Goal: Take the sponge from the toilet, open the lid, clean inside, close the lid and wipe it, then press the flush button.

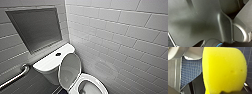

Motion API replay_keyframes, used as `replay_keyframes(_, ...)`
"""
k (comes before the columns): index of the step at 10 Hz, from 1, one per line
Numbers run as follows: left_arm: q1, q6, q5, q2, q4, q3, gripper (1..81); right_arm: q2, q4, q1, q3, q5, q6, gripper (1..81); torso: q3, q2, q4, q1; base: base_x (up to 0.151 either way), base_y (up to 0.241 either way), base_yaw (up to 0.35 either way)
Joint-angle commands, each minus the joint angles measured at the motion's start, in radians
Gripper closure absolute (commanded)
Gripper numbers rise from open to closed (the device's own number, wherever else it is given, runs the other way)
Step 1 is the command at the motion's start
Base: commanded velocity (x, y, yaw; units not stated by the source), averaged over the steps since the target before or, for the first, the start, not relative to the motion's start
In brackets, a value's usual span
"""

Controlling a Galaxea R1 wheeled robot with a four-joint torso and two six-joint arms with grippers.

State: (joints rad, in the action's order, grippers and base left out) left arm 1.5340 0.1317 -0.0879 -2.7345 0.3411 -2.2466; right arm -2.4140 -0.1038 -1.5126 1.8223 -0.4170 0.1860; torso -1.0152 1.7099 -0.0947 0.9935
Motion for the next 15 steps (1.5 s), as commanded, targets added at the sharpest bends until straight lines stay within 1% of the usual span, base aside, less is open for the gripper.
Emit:
replay_keyframes(1, 0.038, -0.006, 0.008, -0.004, 0.004, 0.024, 1.0, 0.151, 0.007, 0.108, -0.161, 0.073, 0.036, 81.1, 0.000, 0.000, 0.000, 0.000, 0.000, 0.000, 0.000)
replay_keyframes(2, 0.050, -0.006, 0.014, -0.002, 0.004, 0.040, 1.0, 0.180, 0.007, 0.138, -0.192, 0.095, 0.058, 81.1, 0.000, 0.000, 0.000, 0.000, 0.000, 0.000, 0.000)
replay_keyframes(3, 0.073, -0.007, 0.017, 0.001, 0.006, 0.062, 1.0, 0.211, 0.007, 0.172, -0.225, 0.101, 0.070, 81.1, 0.000, 0.000, 0.000, 0.000, 0.000, 0.000, 0.000)
replay_keyframes(4, 0.099, -0.007, 0.039, 0.002, 0.006, 0.070, 1.0, 0.226, 0.007, 0.205, -0.241, 0.104, 0.072, 81.1, 0.000, 0.000, 0.000, 0.000, 0.000, 0.000, 0.000)
replay_keyframes(5, 0.135, -0.007, 0.084, -0.005, 0.027, 0.070, 1.0, 0.237, 0.006, 0.243, -0.247, 0.131, 0.073, 81.1, 0.000, 0.000, 0.000, 0.000, 0.000, 0.000, 0.000)
replay_keyframes(6, 0.166, -0.006, 0.123, -0.013, 0.033, 0.068, 1.0, 0.243, 0.006, 0.284, -0.253, 0.153, 0.092, 81.1, 0.000, 0.000, 0.000, 0.000, 0.000, 0.000, 0.000)
replay_keyframes(7, 0.186, -0.006, 0.138, -0.022, 0.035, 0.065, 1.0, 0.247, 0.006, 0.329, -0.256, 0.164, 0.110, 81.1, 0.000, 0.000, 0.000, 0.000, 0.000, 0.000, 0.000)
replay_keyframes(8, 0.203, -0.007, 0.138, -0.046, 0.036, 0.061, 1.0, 0.251, 0.007, 0.364, -0.258, 0.176, 0.131, 81.1, 0.000, 0.000, 0.000, 0.000, 0.000, 0.000, 0.000)
replay_keyframes(9, 0.211, -0.007, 0.138, -0.073, 0.038, 0.041, 1.0, 0.251, 0.007, 0.395, -0.258, 0.188, 0.139, 81.1, 0.000, 0.000, 0.000, 0.000, 0.000, 0.000, 0.000)
replay_keyframes(10, 0.217, -0.007, 0.140, -0.093, 0.041, 0.017, 1.0, 0.249, 0.007, 0.416, -0.259, 0.190, 0.144, 81.1, 0.000, 0.000, 0.086, 0.000, 0.000, 0.000, 0.000)
replay_keyframes(11, 0.220, -0.007, 0.139, -0.119, 0.042, -0.016, 1.0, 0.241, 0.007, 0.439, -0.250, 0.213, 0.147, 81.1, 0.021, 0.000, 0.102, 0.000, 0.000, 0.000, 0.000)
replay_keyframes(12, 0.223, -0.007, 0.138, -0.133, 0.042, -0.033, 1.0, 0.229, 0.006, 0.464, -0.240, 0.230, 0.147, 81.1, 0.003, 0.000, 0.080, 0.000, 0.000, 0.000, 0.000)
replay_keyframes(13, 0.226, -0.006, 0.138, -0.145, 0.041, -0.051, 1.0, 0.217, 0.004, 0.499, -0.224, 0.248, 0.147, 81.1, 0.006, 0.000, 0.054, 0.000, 0.000, 0.000, 0.000)
replay_keyframes(14, 0.231, -0.007, 0.138, -0.160, 0.041, -0.065, 1.0, 0.203, 0.003, 0.540, -0.209, 0.280, 0.158, 81.1, 0.009, 0.000, 0.082, 0.000, 0.000, 0.000, 0.000)
replay_keyframes(15, 0.232, -0.006, 0.138, -0.174, 0.041, -0.084, 1.0, 0.188, 0.006, 0.585, -0.192, 0.314, 0.168, 81.1, 0.009, -0.001, 0.098, 0.000, 0.000, 0.000, 0.000)
